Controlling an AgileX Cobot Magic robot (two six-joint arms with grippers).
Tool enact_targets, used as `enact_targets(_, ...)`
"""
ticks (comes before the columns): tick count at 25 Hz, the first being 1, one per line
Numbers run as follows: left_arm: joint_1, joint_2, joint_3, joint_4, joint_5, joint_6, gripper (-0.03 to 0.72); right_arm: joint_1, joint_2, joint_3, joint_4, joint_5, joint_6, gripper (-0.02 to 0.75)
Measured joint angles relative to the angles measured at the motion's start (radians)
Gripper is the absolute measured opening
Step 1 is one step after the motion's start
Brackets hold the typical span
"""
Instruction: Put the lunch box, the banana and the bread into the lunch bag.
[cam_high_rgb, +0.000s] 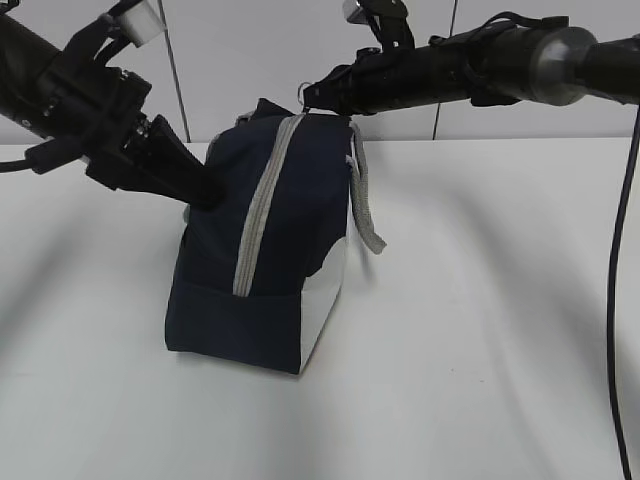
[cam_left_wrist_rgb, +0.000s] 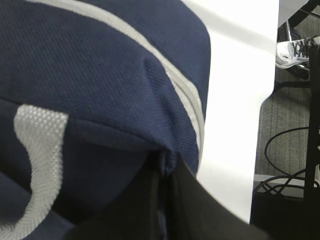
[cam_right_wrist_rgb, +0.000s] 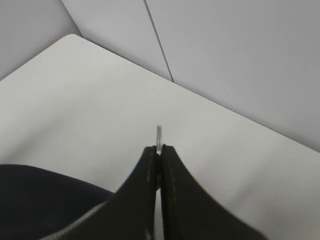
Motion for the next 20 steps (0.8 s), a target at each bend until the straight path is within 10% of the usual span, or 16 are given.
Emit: enact_targets(20,-0.019,-0.010,-0.005,0.075,0.003,-0.161,0.036,-0.005,0.007,0.000,0.040,-0.047,0.000,-0.016)
